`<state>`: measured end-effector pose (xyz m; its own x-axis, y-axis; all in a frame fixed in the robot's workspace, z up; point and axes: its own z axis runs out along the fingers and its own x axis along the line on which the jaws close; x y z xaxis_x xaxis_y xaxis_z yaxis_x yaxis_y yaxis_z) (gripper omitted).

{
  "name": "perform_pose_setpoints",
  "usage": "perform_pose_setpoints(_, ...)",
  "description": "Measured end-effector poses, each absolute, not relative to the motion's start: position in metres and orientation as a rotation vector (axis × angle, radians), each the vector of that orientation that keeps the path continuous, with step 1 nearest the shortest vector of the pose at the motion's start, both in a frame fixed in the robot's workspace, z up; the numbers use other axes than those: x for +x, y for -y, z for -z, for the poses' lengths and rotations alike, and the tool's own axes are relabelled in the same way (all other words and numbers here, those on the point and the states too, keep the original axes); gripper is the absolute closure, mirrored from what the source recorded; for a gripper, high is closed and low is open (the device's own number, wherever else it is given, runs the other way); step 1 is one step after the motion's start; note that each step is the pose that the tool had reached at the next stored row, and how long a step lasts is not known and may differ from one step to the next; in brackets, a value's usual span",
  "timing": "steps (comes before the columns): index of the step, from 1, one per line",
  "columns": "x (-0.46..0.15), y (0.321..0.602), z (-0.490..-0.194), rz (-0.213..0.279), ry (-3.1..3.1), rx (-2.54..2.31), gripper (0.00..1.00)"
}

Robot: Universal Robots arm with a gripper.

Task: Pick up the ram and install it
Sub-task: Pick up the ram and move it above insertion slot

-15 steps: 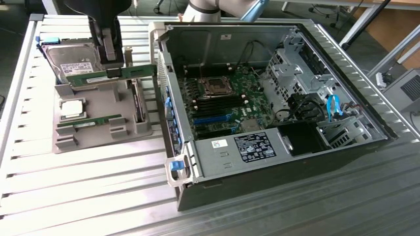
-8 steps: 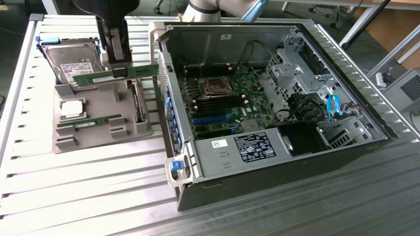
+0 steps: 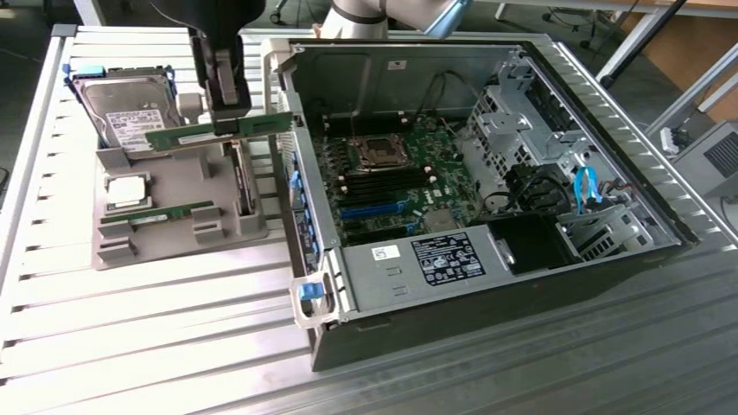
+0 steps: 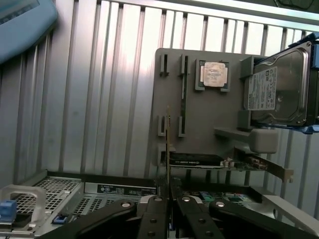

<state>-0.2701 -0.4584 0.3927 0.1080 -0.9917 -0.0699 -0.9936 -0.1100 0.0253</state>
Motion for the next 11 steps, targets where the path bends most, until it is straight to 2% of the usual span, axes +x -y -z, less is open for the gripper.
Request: perform_pose_setpoints(11,-0.256,0.458,-0.393,-0.107,-2.077,-2.318,0.88)
